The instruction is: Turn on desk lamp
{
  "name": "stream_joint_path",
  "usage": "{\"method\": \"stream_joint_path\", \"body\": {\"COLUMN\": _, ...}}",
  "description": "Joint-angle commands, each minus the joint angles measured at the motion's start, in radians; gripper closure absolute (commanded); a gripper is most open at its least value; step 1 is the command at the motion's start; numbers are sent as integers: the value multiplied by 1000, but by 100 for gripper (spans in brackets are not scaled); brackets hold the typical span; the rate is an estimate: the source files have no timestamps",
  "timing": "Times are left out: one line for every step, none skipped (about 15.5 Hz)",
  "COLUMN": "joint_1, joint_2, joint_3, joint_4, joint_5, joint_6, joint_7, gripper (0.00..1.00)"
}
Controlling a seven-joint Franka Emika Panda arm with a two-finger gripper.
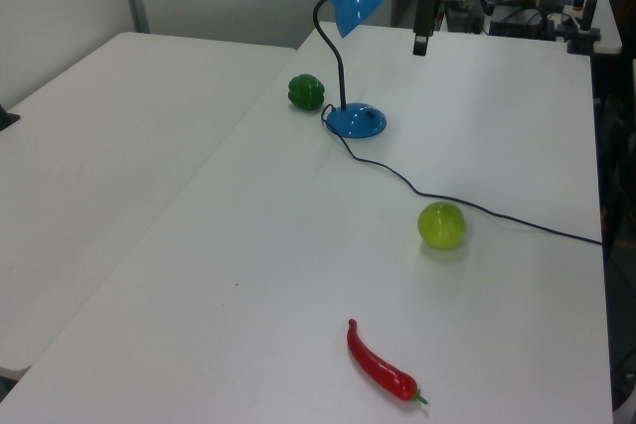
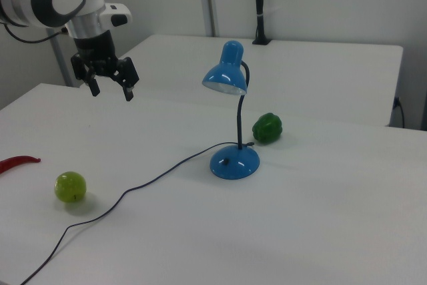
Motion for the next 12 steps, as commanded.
{"method": "stream_joint_path", "body": {"joint_1": -1, "joint_2": -15, "joint_3": -12, "joint_4": 0, "joint_5": -6, "joint_6": 13, "joint_7": -11, "gripper": 0}}
{"method": "stream_joint_path", "body": {"joint_1": -1, "joint_2": -16, "joint_3": -12, "joint_4": 0, "joint_5": -6, "joint_6": 7, "joint_7": -15, "gripper": 0}}
{"method": "stream_joint_path", "body": {"joint_1": 0, "joint_2": -21, "joint_3": -12, "joint_4": 0, "joint_5": -8, "joint_6": -1, "joint_7": -15, "gripper": 0}}
{"method": "stream_joint_path", "body": {"joint_1": 3, "joint_2": -25, "joint_3": -12, "joint_4": 0, "joint_5": -8, "joint_6": -30, "joint_7": -12, "gripper": 0}}
{"method": "stream_joint_path", "body": {"joint_1": 9, "joint_2": -28, "joint_3": -13, "joint_4": 4, "joint_5": -11, "joint_6": -88, "joint_7": -8, "gripper": 0}}
{"method": "stream_joint_path", "body": {"joint_1": 9, "joint_2": -39, "joint_3": -12, "joint_4": 15, "joint_5": -11, "joint_6": -111, "joint_7": -5, "gripper": 0}}
{"method": "stream_joint_path", "body": {"joint_1": 9, "joint_2": -56, "joint_3": -12, "joint_4": 12, "joint_5": -6, "joint_6": -119, "joint_7": -5, "gripper": 0}}
{"method": "stream_joint_path", "body": {"joint_1": 11, "joint_2": -62, "joint_3": -12, "joint_4": 11, "joint_5": -6, "joint_6": -122, "joint_7": -2, "gripper": 0}}
{"method": "stream_joint_path", "body": {"joint_1": 11, "joint_2": -64, "joint_3": -12, "joint_4": 11, "joint_5": -6, "joint_6": -122, "joint_7": 1, "gripper": 0}}
{"method": "stream_joint_path", "body": {"joint_1": 11, "joint_2": -62, "joint_3": -12, "joint_4": 11, "joint_5": -5, "joint_6": -122, "joint_7": 2, "gripper": 0}}
{"method": "stream_joint_path", "body": {"joint_1": 12, "joint_2": -62, "joint_3": -12, "joint_4": 9, "joint_5": -5, "joint_6": -119, "joint_7": 4, "gripper": 0}}
{"method": "stream_joint_path", "body": {"joint_1": 12, "joint_2": -62, "joint_3": -12, "joint_4": 9, "joint_5": -3, "joint_6": -120, "joint_7": 2, "gripper": 8}}
